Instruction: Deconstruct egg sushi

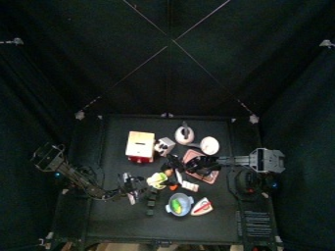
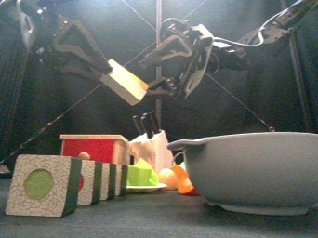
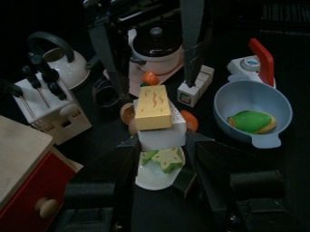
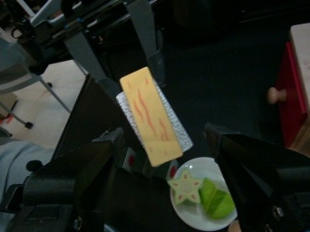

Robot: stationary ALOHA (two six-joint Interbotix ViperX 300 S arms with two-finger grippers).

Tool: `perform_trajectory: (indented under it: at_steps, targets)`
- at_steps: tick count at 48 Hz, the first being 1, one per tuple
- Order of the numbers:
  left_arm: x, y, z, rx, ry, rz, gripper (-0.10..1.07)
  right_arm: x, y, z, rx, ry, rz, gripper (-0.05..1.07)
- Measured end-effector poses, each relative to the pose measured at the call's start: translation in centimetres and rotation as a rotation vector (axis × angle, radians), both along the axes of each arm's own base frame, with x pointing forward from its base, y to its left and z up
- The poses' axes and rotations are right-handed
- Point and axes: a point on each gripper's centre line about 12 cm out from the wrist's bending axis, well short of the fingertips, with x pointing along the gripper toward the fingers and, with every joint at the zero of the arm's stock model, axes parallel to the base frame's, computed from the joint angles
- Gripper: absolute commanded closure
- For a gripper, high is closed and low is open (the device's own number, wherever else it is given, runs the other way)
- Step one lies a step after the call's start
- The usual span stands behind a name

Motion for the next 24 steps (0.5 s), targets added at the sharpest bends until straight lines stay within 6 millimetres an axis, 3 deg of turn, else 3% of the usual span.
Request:
perform_trajectory:
  at_steps: [7,13,24]
  targets:
    - [0.0,0.0,0.0,0.001,-0.001,0.002,0.51,0.2,0.0,-0.2,-0.002,0.004,0.003,0.06]
    - [0.0,0.2,0.0,0.002,-0.002,0.008,0.51,0.4,0.1,-0.3,-0.002,0.004,0.005,0.21]
    - [0.1,0.4,0.0,0.001,-0.002,0.017,0.51,1.6,0.2,-0.5,-0.014,0.001,0.019,0.26]
